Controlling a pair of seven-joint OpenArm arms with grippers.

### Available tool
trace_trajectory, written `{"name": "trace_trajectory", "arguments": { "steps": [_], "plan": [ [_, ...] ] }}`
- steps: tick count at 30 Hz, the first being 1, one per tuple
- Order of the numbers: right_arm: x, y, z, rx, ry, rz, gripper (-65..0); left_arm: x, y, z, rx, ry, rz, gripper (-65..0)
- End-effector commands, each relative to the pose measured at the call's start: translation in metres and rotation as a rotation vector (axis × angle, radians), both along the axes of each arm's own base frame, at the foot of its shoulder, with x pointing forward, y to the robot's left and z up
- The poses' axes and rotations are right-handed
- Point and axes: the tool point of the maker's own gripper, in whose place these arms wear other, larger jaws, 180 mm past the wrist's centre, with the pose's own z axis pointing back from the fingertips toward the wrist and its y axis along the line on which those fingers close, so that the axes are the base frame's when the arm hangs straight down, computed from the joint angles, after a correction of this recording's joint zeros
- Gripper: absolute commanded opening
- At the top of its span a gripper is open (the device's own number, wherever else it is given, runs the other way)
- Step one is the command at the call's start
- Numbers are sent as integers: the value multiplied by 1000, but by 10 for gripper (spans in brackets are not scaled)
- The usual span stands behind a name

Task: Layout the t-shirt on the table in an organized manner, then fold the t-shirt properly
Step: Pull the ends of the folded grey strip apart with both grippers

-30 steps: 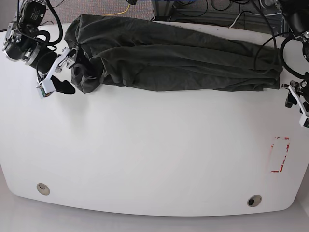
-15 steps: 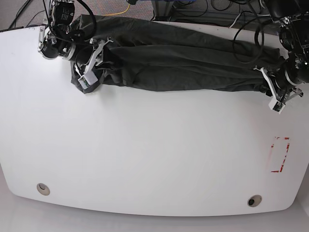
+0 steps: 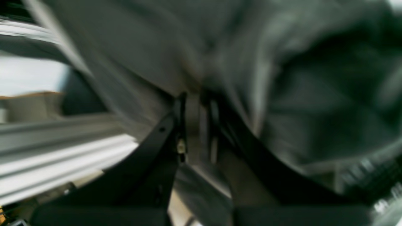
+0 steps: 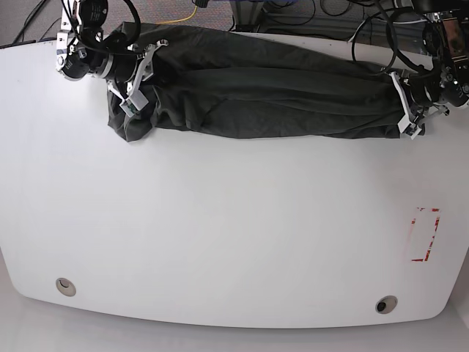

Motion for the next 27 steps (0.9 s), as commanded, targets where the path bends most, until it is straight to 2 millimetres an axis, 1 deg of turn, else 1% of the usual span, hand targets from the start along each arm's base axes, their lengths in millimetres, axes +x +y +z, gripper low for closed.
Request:
{"name": "trace_trajectory", "arguments": {
  "steps": [1, 3, 6, 8, 9, 11, 15, 22, 23, 27],
  "plan": [
    [5, -12, -2, -41, -17, -4, -609, -1, 14, 1, 25, 9, 11, -574],
    [12, -19, -4, -83, -37, -3, -609, -5, 17, -6, 16, 34, 27, -574],
    [15, -23, -12, -107, -38, 5, -609, -7, 18, -11, 5, 46, 39, -574],
    [19, -27, -15, -118, -38, 9, -609, -5, 18, -12, -2, 35, 41, -574],
    [25, -31, -18, -129, -41, 10, -609, -4, 17, -12, -11, 24, 44, -574],
    [31, -36, -24, -137, -31, 3, -609, -2, 13, -14, -24, 16, 39, -574],
    [45, -51, -37, -170, -6, -28, -609, 8, 1, -18, -50, 5, 11, -574],
    [77, -75, -50, -233, -21, -78, -609, 30, -6, -23, -79, 5, 8, -574],
    [83, -78, -50, -245, -25, -84, -609, 33, -7, -24, -83, 6, 7, -574],
    [100, -89, -51, -293, -31, -93, -609, 46, -8, -27, -100, 13, 15, -574]
  ]
}}
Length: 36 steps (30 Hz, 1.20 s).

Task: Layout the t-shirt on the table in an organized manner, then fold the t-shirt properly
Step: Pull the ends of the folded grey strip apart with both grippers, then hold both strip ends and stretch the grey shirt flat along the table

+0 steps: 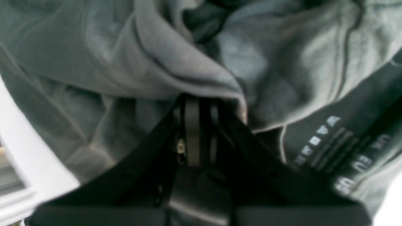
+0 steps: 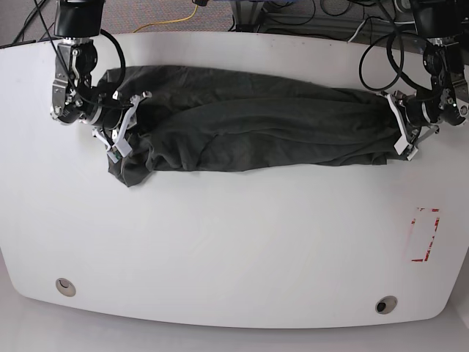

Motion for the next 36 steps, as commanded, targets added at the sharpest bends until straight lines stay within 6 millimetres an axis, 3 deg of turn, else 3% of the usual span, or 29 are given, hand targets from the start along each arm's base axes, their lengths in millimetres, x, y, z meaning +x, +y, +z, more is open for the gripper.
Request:
{"name": "trace_trajectory", "arguments": {
  "steps": [1, 4, 11, 16, 24, 31, 33, 35, 36],
  "plan": [
    [-2, -33, -12, -163, 76, -10, -609, -3, 10, -10, 46, 66, 5, -574],
    [7, -38, -8, -190, 59, -11, -609, 6, 12, -7, 42, 53, 14, -574],
    [16, -62, 11, -203, 17, -57, -609, 6, 14, -6, 45, 53, 15, -574],
    [28, -63, 42, -207, -67, -62, -609, 4, 21, -4, 64, 56, 16, -574],
    [48, -66, 114, -270, -207, -57, -609, -1, 22, -6, 66, 67, 14, -575],
    [67, -48, 144, -271, -281, -62, -606, -1, 22, -7, 66, 68, 14, -575],
    [70, -45, 145, -258, -286, -64, -572, -1, 21, -7, 67, 67, 14, -575],
    [74, -44, 141, -237, -276, -73, -480, -1, 21, -7, 67, 67, 14, -576],
    [77, -44, 139, -224, -275, -79, -403, -1, 21, -7, 67, 67, 14, -576]
  ]
}}
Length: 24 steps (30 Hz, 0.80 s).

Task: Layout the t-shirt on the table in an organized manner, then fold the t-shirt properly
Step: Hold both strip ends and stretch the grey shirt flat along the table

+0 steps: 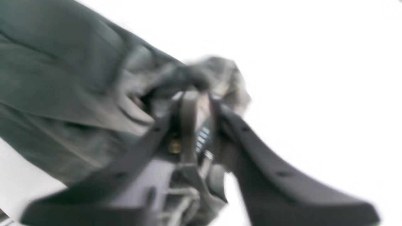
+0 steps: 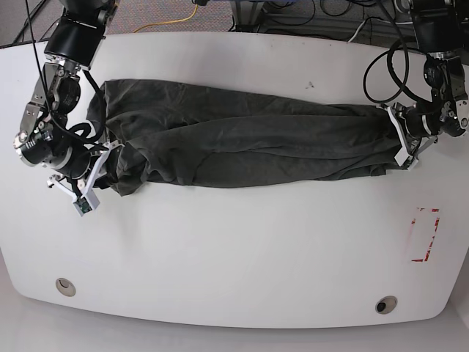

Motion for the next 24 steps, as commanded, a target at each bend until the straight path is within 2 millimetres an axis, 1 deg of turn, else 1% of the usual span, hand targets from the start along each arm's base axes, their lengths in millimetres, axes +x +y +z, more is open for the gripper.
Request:
{"name": "trace_trajectory", "arguments": {
  "steps": [1, 2, 3, 5, 6, 8, 13, 16, 19, 21, 24],
  "plan": [
    [12, -7, 8, 9, -35, -21, -341, -15, 18, -7, 86, 77, -5, -576],
    [12, -8, 6, 9, -31, -26, -287, -15, 18, -7, 86, 77, -5, -576],
    [13, -11, 4, 7, -32, -34, -219, -15, 18, -7, 86, 77, -5, -576],
    [15, -12, 0, 13, -36, -44, -151, -15, 18, -7, 86, 77, -5, -576],
    [16, -13, -1, 17, -40, -48, -140, -15, 18, -7, 86, 77, -5, -576],
    [16, -14, -9, 29, -31, -58, -151, -15, 18, -7, 86, 77, -5, -576],
    [16, -15, -38, 103, 29, -95, -206, -15, 18, -7, 86, 77, -5, -576],
    [16, -13, -51, 152, 47, -111, -220, -15, 18, -7, 86, 77, -5, -576],
    [14, -12, -62, 182, 67, -124, -222, -15, 18, -7, 86, 77, -5, -576],
    [13, -7, -68, 203, 77, -127, -225, -15, 18, -7, 86, 77, -5, -576],
    [14, -3, -70, 218, 76, -129, -228, -15, 18, -7, 86, 77, -5, -576]
  ]
}}
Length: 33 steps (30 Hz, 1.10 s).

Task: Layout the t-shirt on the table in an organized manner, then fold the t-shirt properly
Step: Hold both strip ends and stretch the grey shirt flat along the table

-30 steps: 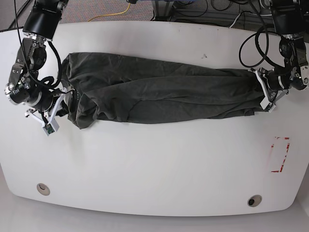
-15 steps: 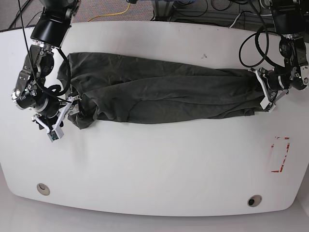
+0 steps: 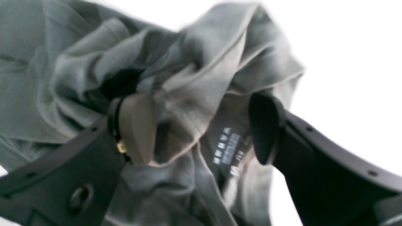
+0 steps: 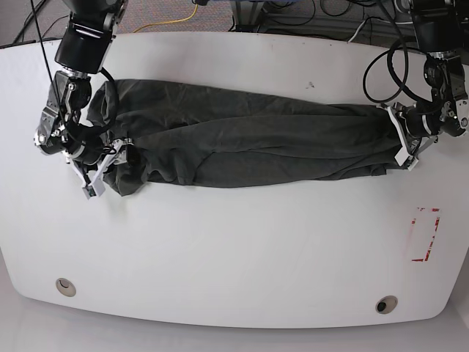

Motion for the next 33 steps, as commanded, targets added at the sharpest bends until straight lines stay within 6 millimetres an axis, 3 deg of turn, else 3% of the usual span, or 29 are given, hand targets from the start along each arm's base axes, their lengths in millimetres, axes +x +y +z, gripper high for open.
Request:
{"name": "trace_trajectory", "arguments": {
  "steps": [1, 4, 9, 12, 17, 22, 27, 33],
  "plan": [
    [15, 0, 17, 13, -70, -3, -230, -14, 17, -7, 85, 75, -5, -576],
    [15, 1, 17, 14, -70, -3, -287, -14, 17, -7, 85, 75, -5, -576],
    [16, 1, 18, 15, -73, -3, -528, -14, 17, -7, 85, 75, -5, -576],
    [17, 1, 23, 9, -86, 0, -614, -14, 17, -7, 85, 75, -5, -576],
    [11, 4, 35, 15, -120, 11, -615, -14, 17, -7, 85, 75, -5, -576],
    [-3, -12, 53, -7, -143, -25, -615, -18, 17, -9, 85, 84, -6, -576],
    [-20, -14, 62, -7, -168, -44, -615, -20, 17, -10, 85, 89, -6, -576],
    [-41, -20, 60, -33, -158, -65, -615, -20, 17, -10, 85, 89, -6, -576]
  ]
}}
